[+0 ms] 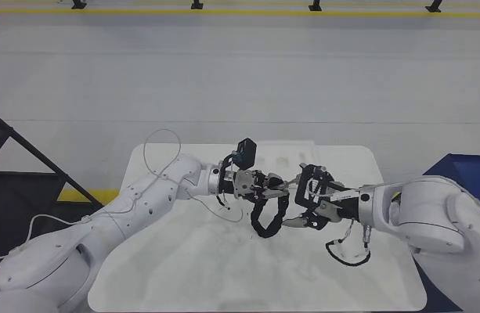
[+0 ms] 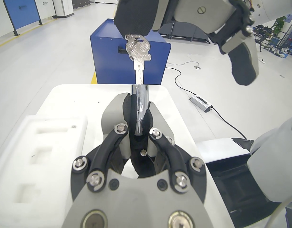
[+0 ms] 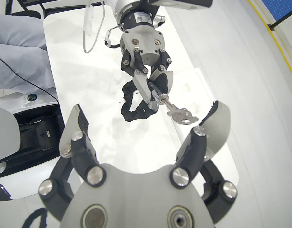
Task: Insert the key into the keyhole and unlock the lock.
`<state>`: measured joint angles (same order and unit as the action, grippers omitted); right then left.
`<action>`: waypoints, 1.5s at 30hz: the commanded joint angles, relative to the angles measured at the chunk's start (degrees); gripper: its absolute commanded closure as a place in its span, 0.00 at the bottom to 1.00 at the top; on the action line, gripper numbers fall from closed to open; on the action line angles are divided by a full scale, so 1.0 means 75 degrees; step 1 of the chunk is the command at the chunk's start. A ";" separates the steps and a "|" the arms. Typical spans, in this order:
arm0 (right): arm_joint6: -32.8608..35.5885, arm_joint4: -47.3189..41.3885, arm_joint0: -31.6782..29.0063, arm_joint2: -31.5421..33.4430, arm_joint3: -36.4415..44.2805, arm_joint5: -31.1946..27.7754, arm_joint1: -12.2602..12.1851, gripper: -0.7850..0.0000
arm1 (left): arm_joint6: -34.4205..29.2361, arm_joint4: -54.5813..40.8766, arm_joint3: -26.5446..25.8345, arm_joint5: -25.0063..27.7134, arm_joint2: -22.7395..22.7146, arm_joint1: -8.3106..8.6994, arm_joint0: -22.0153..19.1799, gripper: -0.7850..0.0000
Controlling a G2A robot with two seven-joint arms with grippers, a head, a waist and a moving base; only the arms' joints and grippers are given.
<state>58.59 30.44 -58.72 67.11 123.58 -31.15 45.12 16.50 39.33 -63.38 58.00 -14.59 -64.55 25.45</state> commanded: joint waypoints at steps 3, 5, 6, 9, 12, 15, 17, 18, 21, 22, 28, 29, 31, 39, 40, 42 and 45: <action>0.0190 -0.0007 0.0087 -0.0343 0.0050 -0.0122 0.0032 0.00 | -0.0019 0.0002 0.0018 0.0000 0.0019 -0.0049 -0.0038 1.00; 0.0223 0.0008 0.0194 -0.0467 0.0027 -0.0089 0.0055 0.00 | 0.0000 0.0043 0.0013 0.0000 0.0030 -0.0068 -0.0046 1.00; 0.0244 0.0045 0.0249 -0.0507 0.0009 -0.0054 0.0065 0.00 | 0.0019 0.0068 0.0019 0.0000 0.0032 -0.0077 -0.0048 1.00; 0.0312 0.0160 0.0364 -0.0530 -0.0043 0.0166 0.0079 0.00 | 0.0074 0.0198 0.0059 0.0000 0.0036 -0.0093 -0.0059 1.00; 0.0350 0.0074 0.0387 -0.0419 -0.0024 0.0214 0.0064 0.00 | 0.0168 0.0372 0.0129 0.0000 0.0023 -0.0097 -0.0060 1.00; 0.0394 -0.0011 0.0341 -0.0282 -0.0016 0.0102 0.0033 0.00 | 0.0267 0.0638 0.0124 0.0000 0.0009 -0.0098 -0.0079 1.00; 0.0476 0.0070 0.0333 -0.0169 -0.0027 -0.0027 0.0004 0.00 | 0.0374 0.0883 0.0089 0.0000 0.0017 -0.0093 -0.0083 1.00; 0.0539 0.0163 0.0338 -0.0116 -0.0029 -0.0131 -0.0012 0.00 | 0.0424 0.1027 0.0072 0.0000 0.0024 -0.0088 -0.0095 1.00; 0.0623 0.0287 0.0361 -0.0019 -0.0053 -0.0569 -0.0052 0.00 | 0.0659 0.1349 0.0060 0.0000 0.0043 -0.0058 -0.0105 1.00; 0.0658 0.0326 0.0366 -0.0009 -0.0075 -0.0724 -0.0064 0.00 | 0.0748 0.1423 0.0061 0.0000 0.0041 -0.0044 -0.0113 1.00; 0.0648 0.0672 0.0403 -0.0036 -0.0080 -0.1267 -0.0104 0.02 | 0.1018 0.1647 0.0000 0.0000 0.0189 0.0015 -0.0130 1.00; 0.0605 0.0759 0.0400 -0.0068 -0.0076 -0.1326 -0.0105 0.11 | 0.1039 0.1652 -0.0016 0.0000 0.0232 0.0021 -0.0144 1.00; 0.0523 0.1003 0.0407 -0.0152 -0.0047 -0.1415 -0.0103 0.26 | 0.1075 0.1653 -0.0033 0.0000 0.0316 0.0032 -0.0179 1.00; 0.0335 0.1754 0.0558 -0.0590 -0.0050 -0.1444 -0.0051 0.74 | 0.1162 0.1620 -0.0089 0.0000 0.0647 0.0045 -0.0325 1.00; 0.0327 0.1797 0.0589 -0.0617 -0.0072 -0.1411 -0.0045 0.76 | 0.1144 0.1640 -0.0099 0.0000 0.0647 0.0043 -0.0316 1.00; 0.0312 0.1856 0.0638 -0.0673 -0.0094 -0.1352 -0.0035 0.79 | 0.1125 0.1644 -0.0113 0.0000 0.0647 0.0037 -0.0301 1.00; 0.0131 0.1757 0.0655 -0.0709 -0.0162 -0.1190 -0.0017 1.00 | 0.1118 0.1657 -0.0120 0.0000 0.0647 0.0032 -0.0294 1.00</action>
<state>60.43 44.36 -53.76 61.80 122.62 -40.63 44.93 24.89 51.74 -64.29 58.00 -9.74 -64.30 23.23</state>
